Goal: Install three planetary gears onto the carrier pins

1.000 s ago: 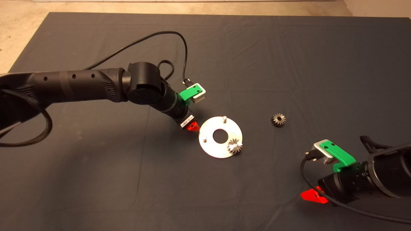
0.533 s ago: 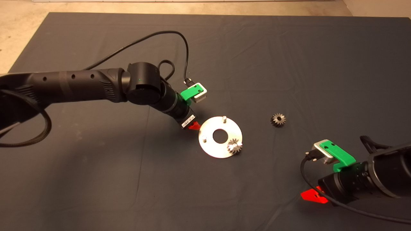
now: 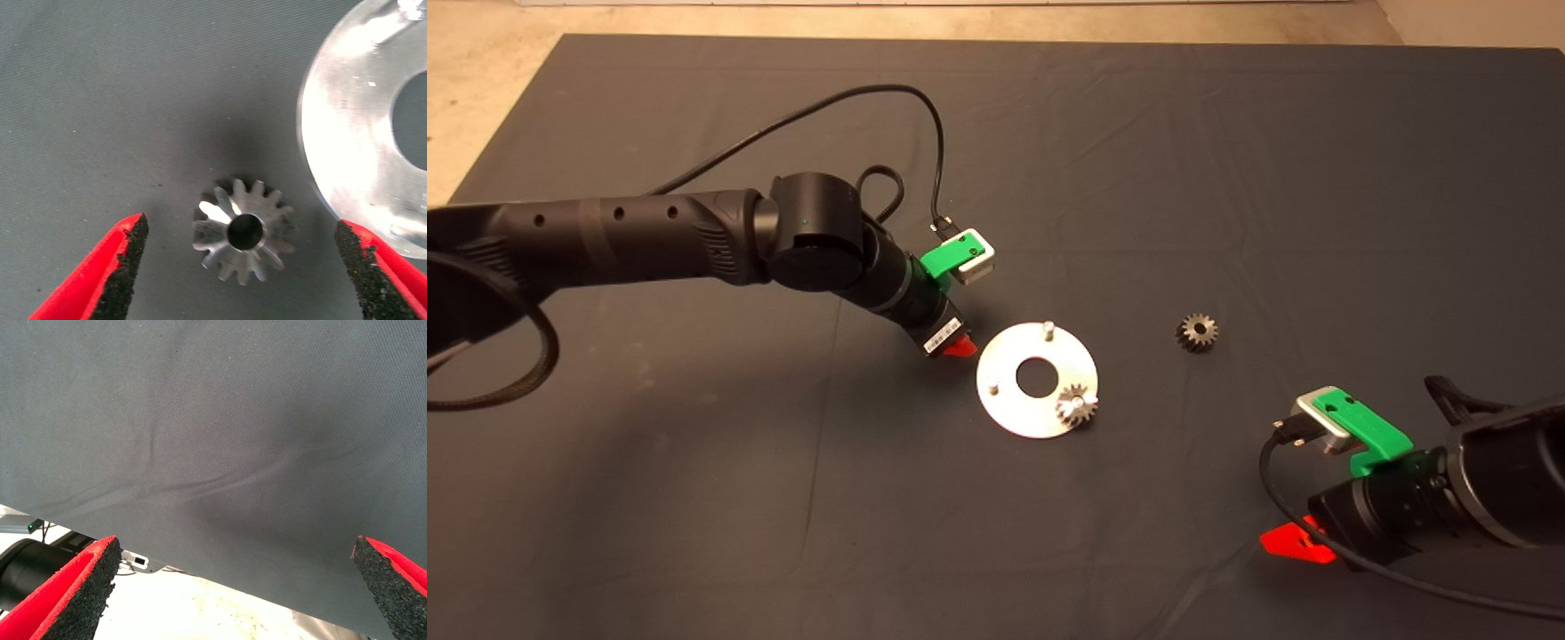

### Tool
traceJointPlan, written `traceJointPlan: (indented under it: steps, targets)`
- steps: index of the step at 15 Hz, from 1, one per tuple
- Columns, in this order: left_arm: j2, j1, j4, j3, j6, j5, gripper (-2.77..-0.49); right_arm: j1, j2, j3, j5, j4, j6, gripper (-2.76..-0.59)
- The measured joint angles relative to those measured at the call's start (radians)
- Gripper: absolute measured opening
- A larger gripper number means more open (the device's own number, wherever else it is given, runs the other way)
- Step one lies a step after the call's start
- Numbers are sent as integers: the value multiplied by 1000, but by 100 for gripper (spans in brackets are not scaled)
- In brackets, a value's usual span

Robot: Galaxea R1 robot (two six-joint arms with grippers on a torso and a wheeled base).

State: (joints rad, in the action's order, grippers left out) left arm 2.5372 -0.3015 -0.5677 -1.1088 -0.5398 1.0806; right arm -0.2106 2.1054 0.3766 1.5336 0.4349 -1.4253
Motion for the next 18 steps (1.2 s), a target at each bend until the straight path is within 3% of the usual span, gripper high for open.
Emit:
traceJointPlan:
  steps: [2,11,18]
  targets:
    - [-15,5,0,9,0,-15,-131,0,0,0,0,0,0,-76]
    - [-16,5,0,27,0,-16,-131,0,0,0,0,0,0,-76]
    - [-15,31,-3,31,0,-16,-131,0,0,0,0,0,0,-76]
